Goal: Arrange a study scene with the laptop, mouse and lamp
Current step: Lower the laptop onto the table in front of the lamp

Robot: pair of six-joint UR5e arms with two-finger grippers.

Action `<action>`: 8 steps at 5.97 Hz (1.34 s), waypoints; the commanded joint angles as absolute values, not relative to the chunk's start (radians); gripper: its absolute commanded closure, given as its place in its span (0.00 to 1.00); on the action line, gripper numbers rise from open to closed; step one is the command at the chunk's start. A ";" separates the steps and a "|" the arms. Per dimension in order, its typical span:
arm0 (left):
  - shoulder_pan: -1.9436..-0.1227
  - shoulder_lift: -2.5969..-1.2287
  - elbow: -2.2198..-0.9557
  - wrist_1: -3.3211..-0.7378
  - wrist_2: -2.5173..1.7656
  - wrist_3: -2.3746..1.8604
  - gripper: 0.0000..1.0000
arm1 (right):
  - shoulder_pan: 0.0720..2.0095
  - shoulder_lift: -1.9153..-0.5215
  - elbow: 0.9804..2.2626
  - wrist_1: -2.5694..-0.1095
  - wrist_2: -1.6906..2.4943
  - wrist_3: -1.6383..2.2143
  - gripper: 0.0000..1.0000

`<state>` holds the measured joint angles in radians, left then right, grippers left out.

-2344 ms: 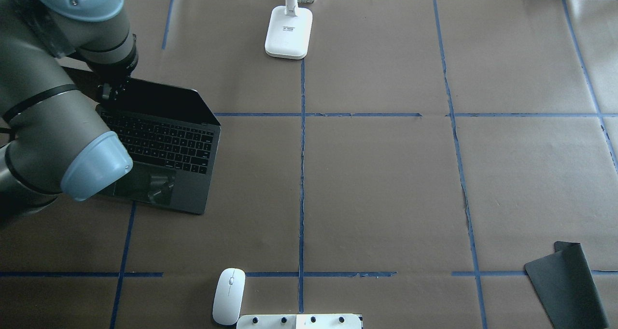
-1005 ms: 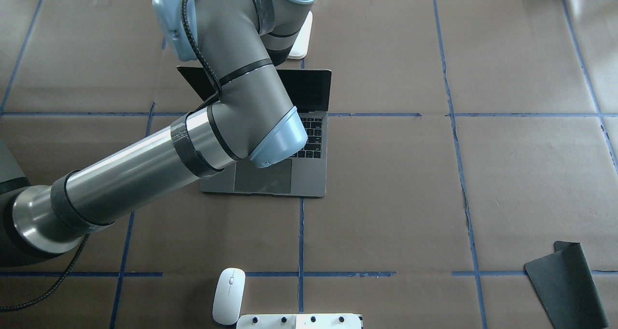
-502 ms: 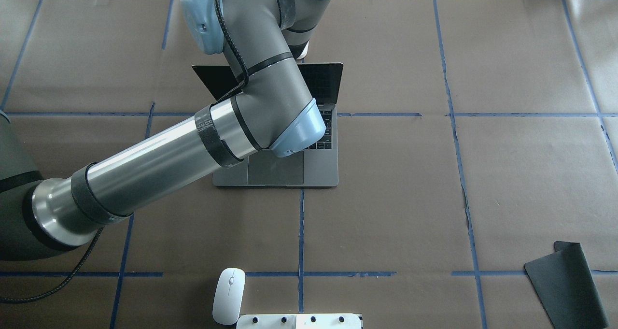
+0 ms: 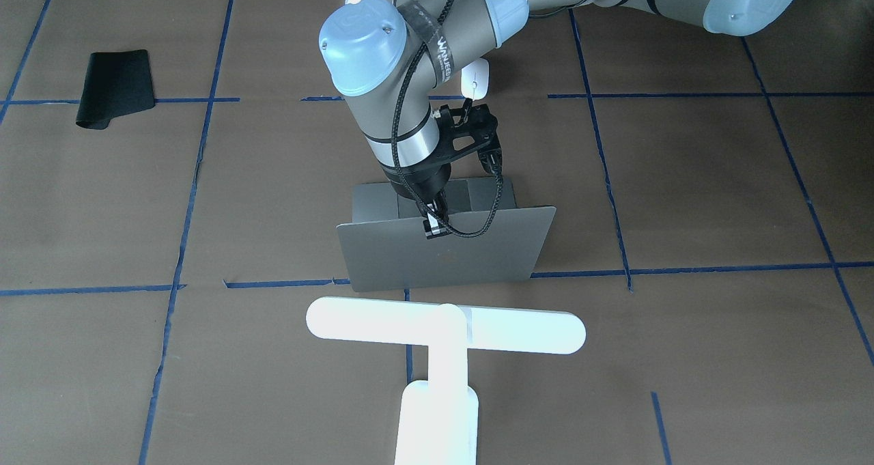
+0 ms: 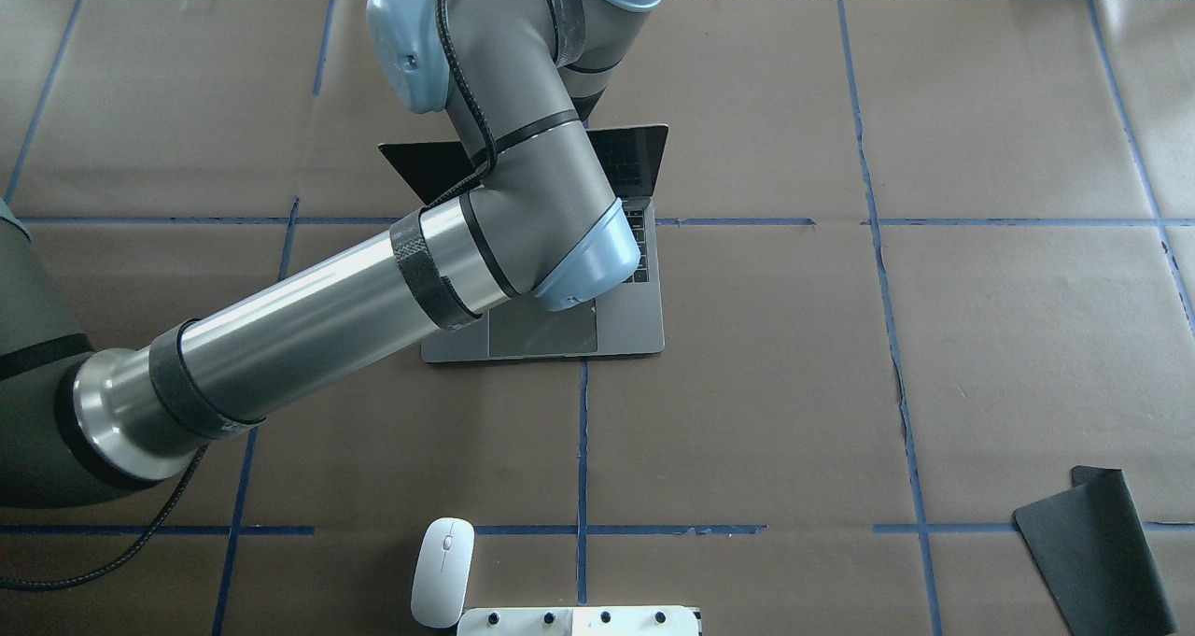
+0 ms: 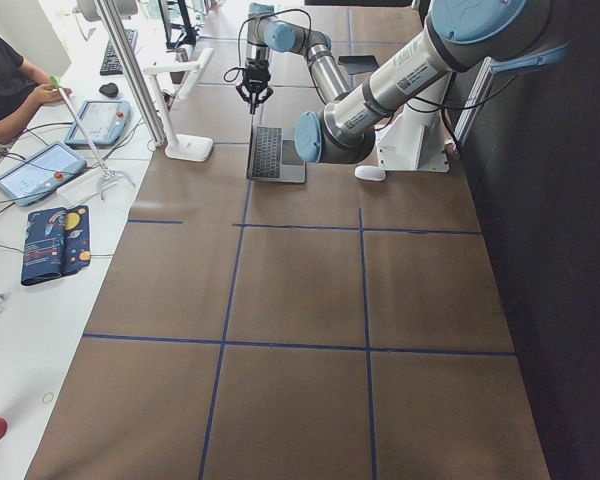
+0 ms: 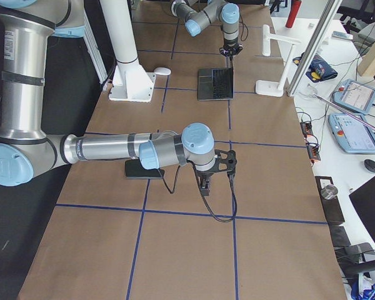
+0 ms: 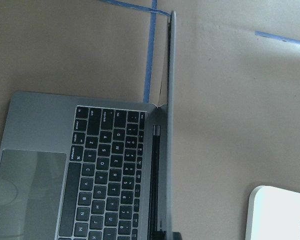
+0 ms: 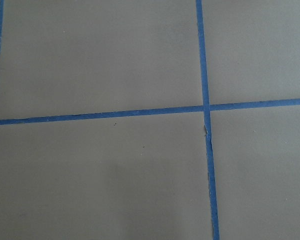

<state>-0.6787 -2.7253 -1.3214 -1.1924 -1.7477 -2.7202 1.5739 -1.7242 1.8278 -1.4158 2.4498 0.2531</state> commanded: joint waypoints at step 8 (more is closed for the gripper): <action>-0.666 -2.763 -1.299 -1.203 -1.749 -2.732 0.00 | 1.574 -1.720 1.824 -1.417 2.448 0.252 0.00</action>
<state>-0.6662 -2.7623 -1.2979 -1.2017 -1.7481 -2.7375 1.5739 -1.7210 1.8245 -1.4163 2.4483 0.2527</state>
